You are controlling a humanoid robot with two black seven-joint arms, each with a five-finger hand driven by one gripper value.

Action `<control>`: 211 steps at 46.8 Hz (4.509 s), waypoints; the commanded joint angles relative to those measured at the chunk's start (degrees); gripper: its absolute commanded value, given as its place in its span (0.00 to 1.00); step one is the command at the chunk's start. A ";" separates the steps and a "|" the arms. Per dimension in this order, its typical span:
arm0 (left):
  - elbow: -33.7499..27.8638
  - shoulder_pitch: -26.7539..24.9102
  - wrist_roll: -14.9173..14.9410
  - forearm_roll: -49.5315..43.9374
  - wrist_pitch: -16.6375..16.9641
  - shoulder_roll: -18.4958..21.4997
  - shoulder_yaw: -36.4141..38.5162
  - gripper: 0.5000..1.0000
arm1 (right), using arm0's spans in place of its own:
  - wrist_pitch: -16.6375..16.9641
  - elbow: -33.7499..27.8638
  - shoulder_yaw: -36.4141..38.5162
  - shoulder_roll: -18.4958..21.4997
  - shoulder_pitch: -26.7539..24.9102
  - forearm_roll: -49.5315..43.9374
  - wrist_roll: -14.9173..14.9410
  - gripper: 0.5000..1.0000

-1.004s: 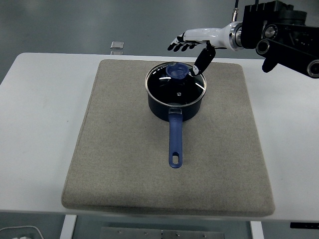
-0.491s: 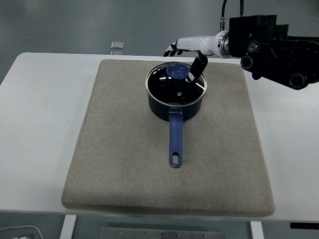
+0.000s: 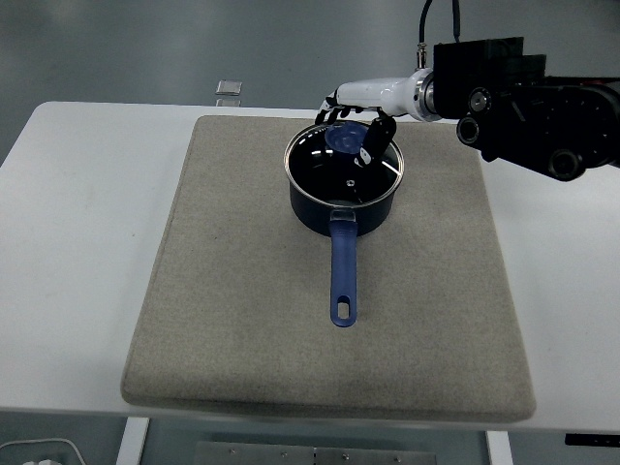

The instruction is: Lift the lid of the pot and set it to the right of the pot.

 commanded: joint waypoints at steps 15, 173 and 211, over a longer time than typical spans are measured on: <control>0.00 0.00 0.00 -0.02 0.00 0.00 0.00 1.00 | 0.09 -0.03 -0.11 0.21 -0.02 0.00 0.09 0.50; 0.00 0.00 0.00 -0.02 0.00 0.00 0.00 1.00 | -3.07 -10.14 -0.02 -8.32 -12.23 0.53 0.09 0.82; 0.00 0.00 0.00 -0.02 0.00 0.00 0.00 1.00 | 3.34 -9.96 13.69 -9.37 -14.08 22.13 2.90 0.84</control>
